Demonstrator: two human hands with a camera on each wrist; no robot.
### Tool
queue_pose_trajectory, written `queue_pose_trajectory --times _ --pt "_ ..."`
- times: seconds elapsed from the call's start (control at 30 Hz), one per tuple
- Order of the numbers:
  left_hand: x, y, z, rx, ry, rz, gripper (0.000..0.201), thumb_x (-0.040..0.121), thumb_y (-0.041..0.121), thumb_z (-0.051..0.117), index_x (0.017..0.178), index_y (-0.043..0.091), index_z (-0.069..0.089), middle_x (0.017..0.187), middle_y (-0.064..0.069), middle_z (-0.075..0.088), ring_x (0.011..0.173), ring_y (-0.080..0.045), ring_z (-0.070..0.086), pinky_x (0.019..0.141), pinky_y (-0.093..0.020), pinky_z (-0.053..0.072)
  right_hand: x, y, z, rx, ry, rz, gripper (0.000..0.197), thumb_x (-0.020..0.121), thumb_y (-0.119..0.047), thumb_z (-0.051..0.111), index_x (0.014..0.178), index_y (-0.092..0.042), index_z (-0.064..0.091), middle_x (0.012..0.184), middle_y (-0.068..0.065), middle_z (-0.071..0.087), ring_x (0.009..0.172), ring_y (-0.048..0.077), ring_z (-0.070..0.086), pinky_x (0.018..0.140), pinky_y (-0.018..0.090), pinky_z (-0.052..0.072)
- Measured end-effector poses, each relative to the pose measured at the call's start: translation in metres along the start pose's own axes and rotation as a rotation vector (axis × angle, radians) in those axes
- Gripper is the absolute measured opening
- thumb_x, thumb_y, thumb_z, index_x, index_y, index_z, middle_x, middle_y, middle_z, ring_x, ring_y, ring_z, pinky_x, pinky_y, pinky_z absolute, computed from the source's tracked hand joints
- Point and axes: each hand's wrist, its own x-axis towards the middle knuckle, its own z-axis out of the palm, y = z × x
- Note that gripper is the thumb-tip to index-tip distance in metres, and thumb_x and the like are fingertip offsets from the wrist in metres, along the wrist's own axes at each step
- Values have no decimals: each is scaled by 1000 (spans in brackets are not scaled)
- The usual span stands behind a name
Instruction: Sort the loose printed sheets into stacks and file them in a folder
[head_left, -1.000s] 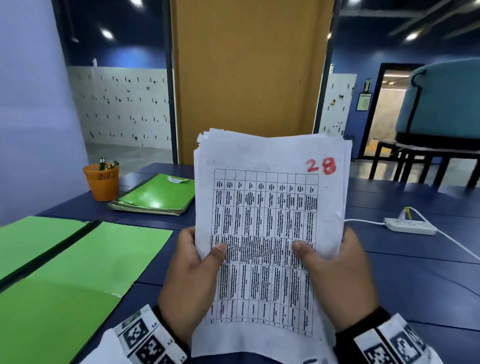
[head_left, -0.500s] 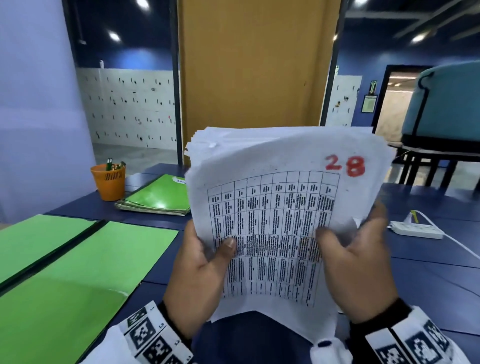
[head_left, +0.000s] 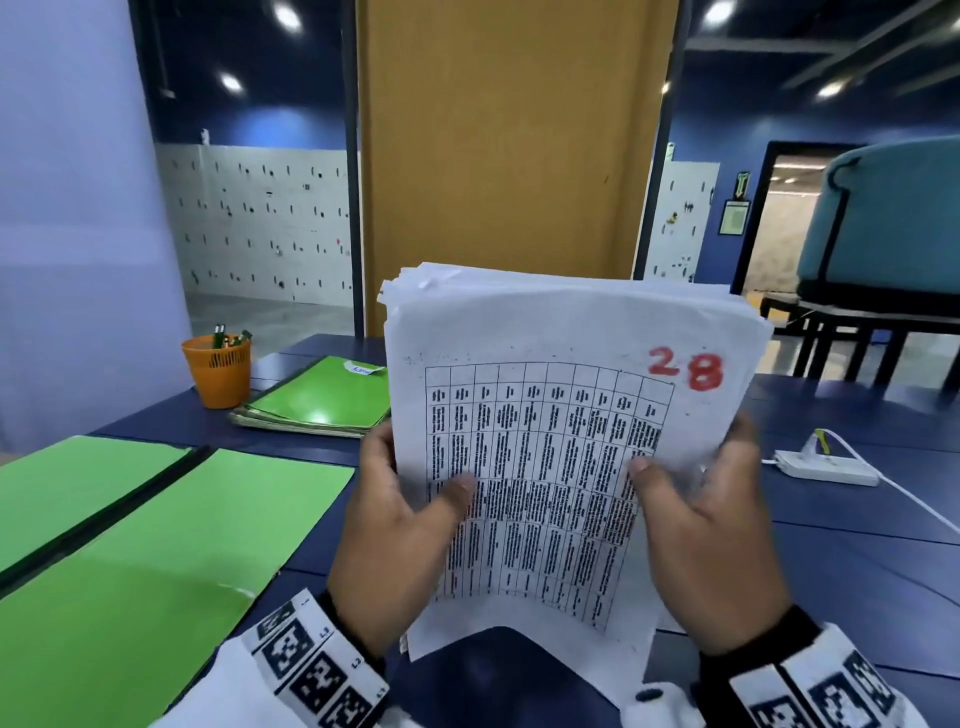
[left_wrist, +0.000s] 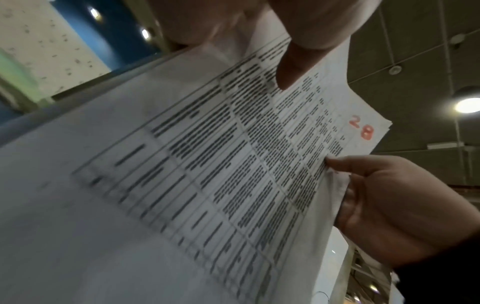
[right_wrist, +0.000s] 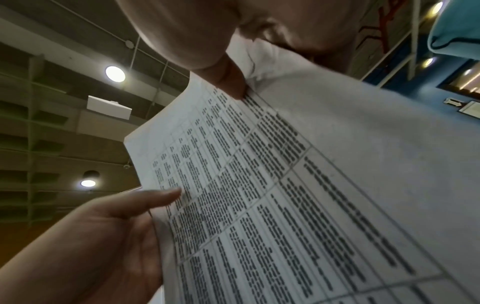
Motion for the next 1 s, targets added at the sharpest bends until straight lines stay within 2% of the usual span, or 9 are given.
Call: queue_pose_trajectory --times 0.13,0.23,0.3,0.43,0.6,0.7,0.8,0.9,1.0 --pt "12 30 -3 54 -10 203 103 87 -7 73 156 37 9 131 22 62 117 5 64 100 -24 52 4 -2 1 -76 -30 -44 37 92 7 57 122 -8 42 104 -18 55 90 -27 51 70 -7 35" --pt "26 54 -8 77 19 317 110 87 -9 71 156 40 2 134 15 54 111 3 67 90 -13 53 7 4 1 -103 -29 -42 28 91 5 59 114 -1 45 99 -15 52 87 -27 49 68 -7 34" --pt "38 64 -10 72 42 331 110 87 -5 73 157 43 3 135 4 57 108 -1 70 90 -16 55 8 4 1 -116 -17 -38 29 91 5 61 113 -2 44 97 -14 53 85 -27 50 66 -7 35" --pt "41 48 -11 41 -16 113 98 86 6 76 154 39 14 139 8 62 117 -8 67 108 -41 50 14 5 3 -34 26 5 39 89 1 65 122 -7 44 99 -10 62 76 -22 56 59 -3 38" --pt "18 -5 -8 41 -94 -155 63 87 -7 72 138 15 41 126 -1 72 113 -16 70 100 -39 55 12 10 2 -19 17 52 22 94 -16 64 112 -13 53 91 -17 64 73 -20 59 57 -2 38" --pt "14 -22 -4 9 -87 -212 57 88 -9 69 135 12 44 123 -3 73 114 -19 70 104 -50 53 9 15 2 -16 -38 144 26 92 -4 64 112 -12 50 89 -17 60 66 -23 55 52 -1 38" --pt "12 -31 -3 -16 -84 -235 52 88 -5 70 129 14 46 119 -4 74 110 -21 72 103 -53 53 10 22 1 -69 -66 187 39 84 10 57 113 -13 45 90 -9 61 62 -14 57 50 4 41" --pt "10 -38 -3 -70 -84 -275 46 91 -10 63 127 16 50 117 -4 76 110 -24 72 102 -50 53 7 29 0 -94 -28 202 42 82 8 56 113 -19 49 92 -7 70 71 0 66 58 15 50" --pt "8 -46 -5 -133 -100 -329 46 92 -19 52 128 10 55 116 -11 76 115 -34 69 101 -50 53 0 36 3 -98 -39 256 38 82 4 59 109 -21 51 88 -8 70 74 5 67 61 22 48"
